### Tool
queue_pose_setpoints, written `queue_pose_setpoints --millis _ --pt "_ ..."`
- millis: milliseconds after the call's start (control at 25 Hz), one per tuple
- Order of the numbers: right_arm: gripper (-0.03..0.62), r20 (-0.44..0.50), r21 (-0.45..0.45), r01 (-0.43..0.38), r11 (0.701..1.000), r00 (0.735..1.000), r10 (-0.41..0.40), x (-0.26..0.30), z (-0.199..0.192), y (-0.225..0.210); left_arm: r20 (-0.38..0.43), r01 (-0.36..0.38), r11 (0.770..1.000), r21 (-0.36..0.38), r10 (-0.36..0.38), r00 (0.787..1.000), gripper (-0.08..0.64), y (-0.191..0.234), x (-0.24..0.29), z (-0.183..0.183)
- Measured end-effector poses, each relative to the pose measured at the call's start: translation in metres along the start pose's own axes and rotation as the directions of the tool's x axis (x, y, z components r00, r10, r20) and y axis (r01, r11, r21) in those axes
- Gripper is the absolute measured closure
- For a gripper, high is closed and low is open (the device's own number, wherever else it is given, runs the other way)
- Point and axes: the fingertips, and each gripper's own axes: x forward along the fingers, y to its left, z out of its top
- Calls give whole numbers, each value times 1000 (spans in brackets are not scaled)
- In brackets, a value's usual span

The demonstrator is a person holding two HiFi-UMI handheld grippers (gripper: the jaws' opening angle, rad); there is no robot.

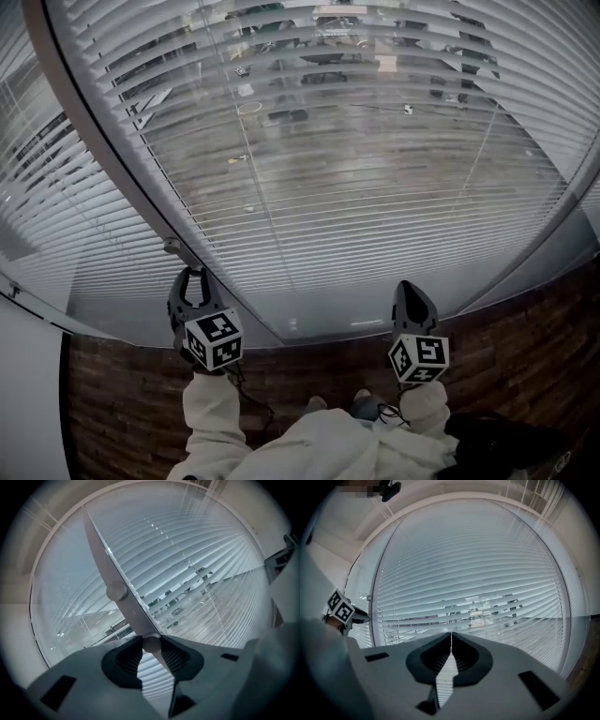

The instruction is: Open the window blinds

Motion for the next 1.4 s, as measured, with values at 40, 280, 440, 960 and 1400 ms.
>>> queue_pose_setpoints --millis 40,280,440,960,1400 --pt "580 -1 0 0 1000 1000 0 1 1 1 1 -1 1000 5 1 1000 437 1 1 0" --pt "578 2 -5 0 1000 1000 0 4 2 3 35 -10 999 -34 11 999 436 3 4 -1" --pt "578 6 -11 2 1000 1000 -2 5 2 1 143 -118 979 -164 142 979 430 13 -16 -1" --pt "578 0 -24 -91 996 996 91 10 -4 28 540 623 536 -570 -326 776 560 -199 -102 71" --pt "580 -14 -83 -198 977 980 197 11 1 50 526 626 551 -552 -352 774 560 -217 -106 83"
